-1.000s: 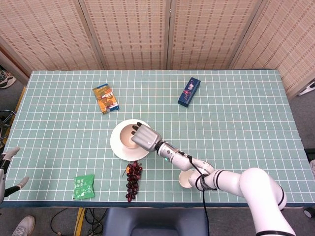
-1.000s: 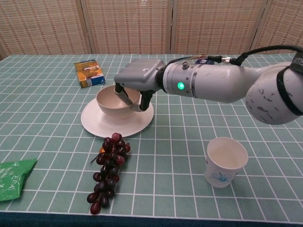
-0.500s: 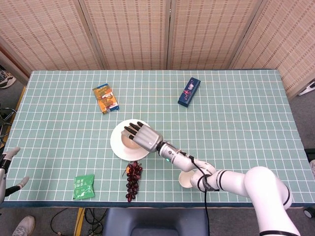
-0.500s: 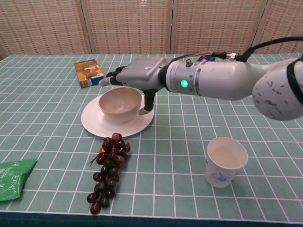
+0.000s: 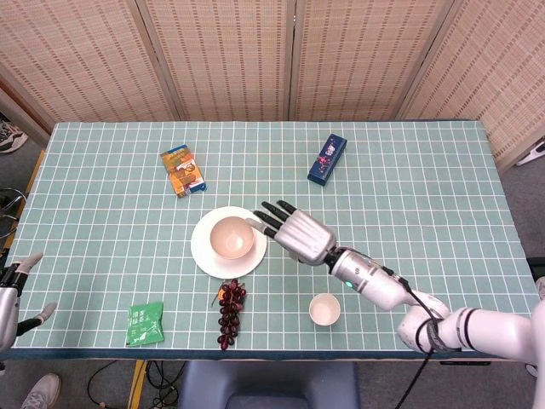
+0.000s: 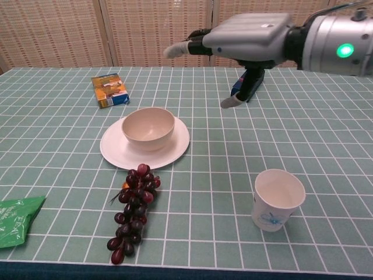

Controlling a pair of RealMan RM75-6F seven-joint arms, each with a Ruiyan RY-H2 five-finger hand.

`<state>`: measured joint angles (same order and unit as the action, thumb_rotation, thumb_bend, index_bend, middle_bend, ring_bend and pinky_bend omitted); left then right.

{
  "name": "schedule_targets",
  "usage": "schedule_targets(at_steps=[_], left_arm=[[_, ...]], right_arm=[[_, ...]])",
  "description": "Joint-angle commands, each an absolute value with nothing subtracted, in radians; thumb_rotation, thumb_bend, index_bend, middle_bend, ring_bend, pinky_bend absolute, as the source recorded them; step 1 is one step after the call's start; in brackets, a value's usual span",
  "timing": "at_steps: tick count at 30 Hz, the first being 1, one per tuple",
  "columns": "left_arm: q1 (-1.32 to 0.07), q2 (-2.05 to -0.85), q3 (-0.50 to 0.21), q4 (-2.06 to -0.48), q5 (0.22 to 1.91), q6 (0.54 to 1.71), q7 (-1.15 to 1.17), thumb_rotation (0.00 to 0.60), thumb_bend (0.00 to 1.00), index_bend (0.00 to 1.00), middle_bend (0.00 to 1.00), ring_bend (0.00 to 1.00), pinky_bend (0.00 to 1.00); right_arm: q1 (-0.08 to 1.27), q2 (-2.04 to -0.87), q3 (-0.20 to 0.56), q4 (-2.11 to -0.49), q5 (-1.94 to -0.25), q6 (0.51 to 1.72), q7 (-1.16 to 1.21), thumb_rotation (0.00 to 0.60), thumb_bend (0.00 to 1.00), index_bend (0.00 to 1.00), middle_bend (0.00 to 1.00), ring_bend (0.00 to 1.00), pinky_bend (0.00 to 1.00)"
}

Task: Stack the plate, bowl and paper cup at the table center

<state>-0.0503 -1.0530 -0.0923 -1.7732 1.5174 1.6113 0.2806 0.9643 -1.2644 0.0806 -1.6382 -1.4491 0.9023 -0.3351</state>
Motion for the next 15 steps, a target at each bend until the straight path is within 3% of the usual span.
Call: schedule_targets(at_steps=[1,15], left_arm=[[-0.057,-1.050,-0.094,-1.775,1.517,1.602,0.294,0.600,0.00,0.19,0.30,0.36,0.45],[-0.082,-1.033,-0.093,-1.792,1.498,1.554,0.349,0.600,0.00,0.19,0.30,0.36,0.45]], right_arm=[[0.884,-1.160,0.011,-1.725,-1.546,0.979,-0.275,0.600,0.20,0.00,0.10,0.00,0.13],[0.758,-1.062,-0.117,-1.766,-1.761,1.078,-0.166,0.600,0.09,0.00,0.10,0.00,0.13]])
